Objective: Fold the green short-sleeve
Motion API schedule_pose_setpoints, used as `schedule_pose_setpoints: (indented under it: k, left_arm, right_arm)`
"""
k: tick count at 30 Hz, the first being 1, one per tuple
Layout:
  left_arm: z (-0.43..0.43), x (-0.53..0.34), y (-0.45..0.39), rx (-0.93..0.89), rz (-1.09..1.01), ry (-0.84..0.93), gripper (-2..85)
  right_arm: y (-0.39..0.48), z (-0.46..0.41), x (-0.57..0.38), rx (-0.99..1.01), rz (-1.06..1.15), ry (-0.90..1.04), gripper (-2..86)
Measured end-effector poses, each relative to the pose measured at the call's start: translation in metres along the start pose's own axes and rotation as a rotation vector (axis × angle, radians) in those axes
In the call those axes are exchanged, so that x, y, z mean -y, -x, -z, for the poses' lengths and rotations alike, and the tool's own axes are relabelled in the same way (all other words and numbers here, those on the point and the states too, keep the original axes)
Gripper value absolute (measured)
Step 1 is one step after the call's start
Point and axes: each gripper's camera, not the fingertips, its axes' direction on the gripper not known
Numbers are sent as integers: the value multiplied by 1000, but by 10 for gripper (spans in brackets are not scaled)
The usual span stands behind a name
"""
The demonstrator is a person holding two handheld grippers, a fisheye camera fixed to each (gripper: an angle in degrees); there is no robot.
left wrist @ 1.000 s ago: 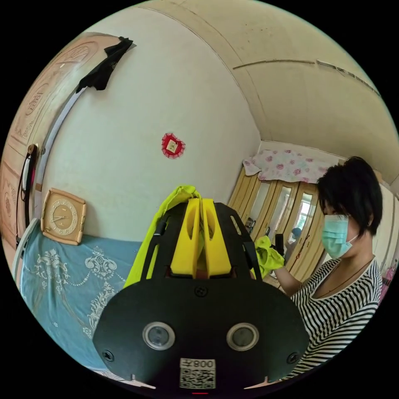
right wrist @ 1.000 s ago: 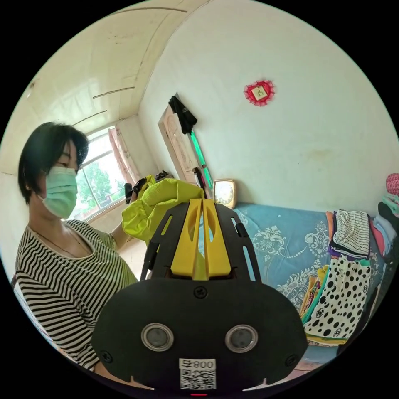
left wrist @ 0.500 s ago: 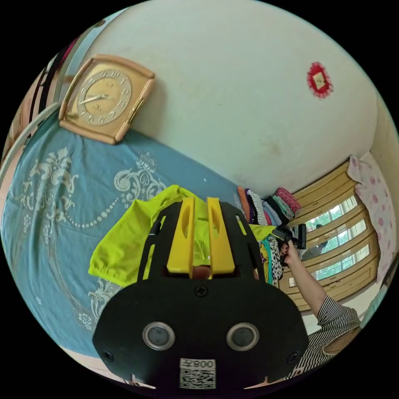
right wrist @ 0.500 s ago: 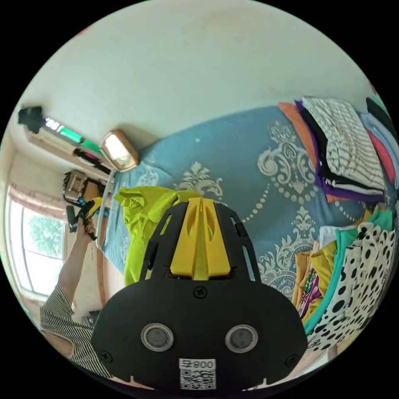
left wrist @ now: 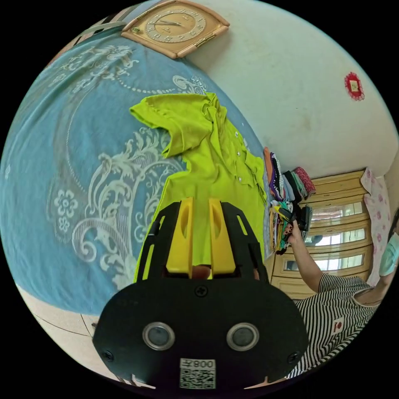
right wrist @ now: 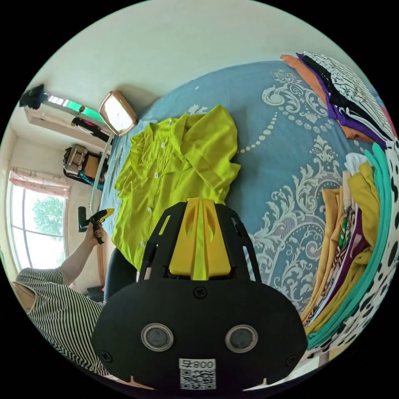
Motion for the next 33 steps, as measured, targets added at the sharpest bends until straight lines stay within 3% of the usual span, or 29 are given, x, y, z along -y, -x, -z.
schedule_pose_setpoints:
  k: [6, 16, 20, 29, 33]
  left_arm:
    - [-2, -41, 26, 139, -5, 48, 79]
    - [-44, -52, 52, 206, -1, 129, 86]
    - [-54, -56, 66, 184, 12, 86, 84]
    - [-98, 8, 53, 178, -129, 33, 91]
    - [-124, 50, 59, 178, -126, 8, 88]
  right_arm:
    - [25, -12, -8, -107, 57, 19, 52]
    - [47, -47, 16, -229, 85, 62, 63]
    - [76, -60, 48, -356, 193, 34, 74]
    - [143, -142, 131, -676, 475, 47, 81]
    - [133, -161, 153, -755, 460, 105, 23]
